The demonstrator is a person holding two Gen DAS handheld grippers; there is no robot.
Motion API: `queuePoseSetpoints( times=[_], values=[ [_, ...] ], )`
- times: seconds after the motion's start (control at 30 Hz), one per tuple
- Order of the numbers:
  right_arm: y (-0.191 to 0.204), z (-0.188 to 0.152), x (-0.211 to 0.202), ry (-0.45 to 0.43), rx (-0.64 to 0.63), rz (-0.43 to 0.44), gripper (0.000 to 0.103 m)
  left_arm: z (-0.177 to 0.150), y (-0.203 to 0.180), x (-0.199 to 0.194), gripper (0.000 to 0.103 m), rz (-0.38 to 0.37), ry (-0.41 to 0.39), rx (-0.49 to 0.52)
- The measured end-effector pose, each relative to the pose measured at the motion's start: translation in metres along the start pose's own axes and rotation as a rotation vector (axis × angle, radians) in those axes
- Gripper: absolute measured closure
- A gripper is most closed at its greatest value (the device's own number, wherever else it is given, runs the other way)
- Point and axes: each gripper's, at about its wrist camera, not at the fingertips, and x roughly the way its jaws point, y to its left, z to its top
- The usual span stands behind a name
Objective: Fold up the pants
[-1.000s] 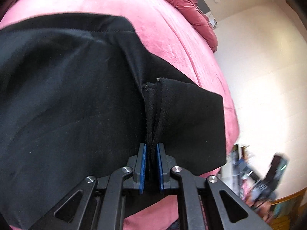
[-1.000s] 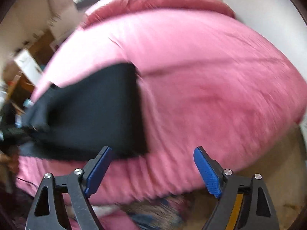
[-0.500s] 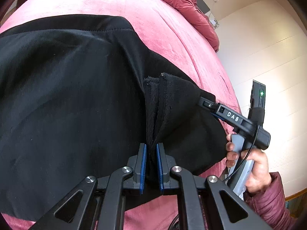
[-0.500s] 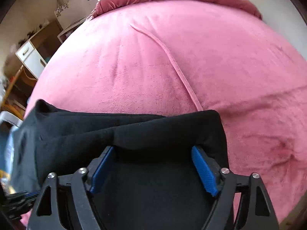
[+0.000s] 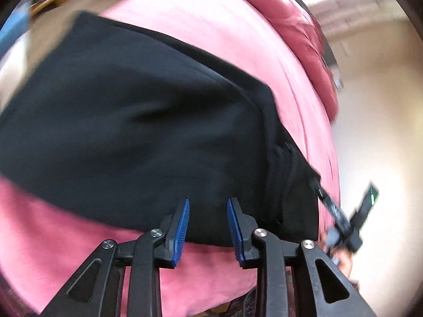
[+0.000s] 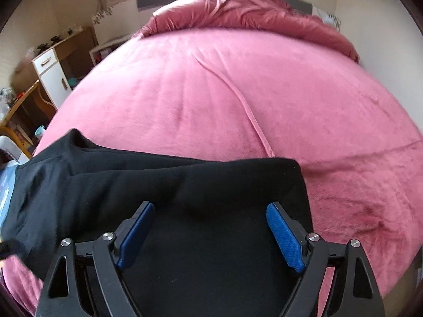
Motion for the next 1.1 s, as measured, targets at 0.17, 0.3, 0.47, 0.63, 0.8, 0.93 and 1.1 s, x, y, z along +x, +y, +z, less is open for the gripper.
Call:
queuePoseSetpoints(
  times=[0.17,0.3,0.47,0.63,0.8,0.93,1.1],
  values=[
    [0.025,-0.013,-0.032,-0.05,-0.034,0.088,0.014,-0.001,0.075,-0.049,0.072,0.01,-0.114,-0.283],
    [0.044,-0.026,-0.039,-0.042,-0.068,0.144,0.013,-0.004,0.122,-0.069,0.073,-0.015,-0.175,-0.485],
    [0.059,-0.036,-0.033,-0.012,-0.096,0.166,0.013,-0.001,0.159,-0.064,0.073,-0.057,-0.187,-0.609],
    [0.06,-0.042,-0.031,0.015,-0.092,0.167,0.013,0.001,0.168,-0.057,0.073,-0.038,-0.206,-0.63],
    [0.056,-0.047,-0.023,0.04,-0.066,0.158,0.013,0.006,0.167,-0.06,0.076,-0.023,-0.231,-0.599],
    [0.052,-0.052,-0.018,0.062,-0.045,0.158,0.013,0.008,0.159,-0.062,0.089,0.021,-0.254,-0.543],
    [0.045,-0.058,-0.009,0.088,-0.006,0.173,0.012,0.018,0.104,-0.078,0.091,0.123,-0.349,-0.269]
  ],
)
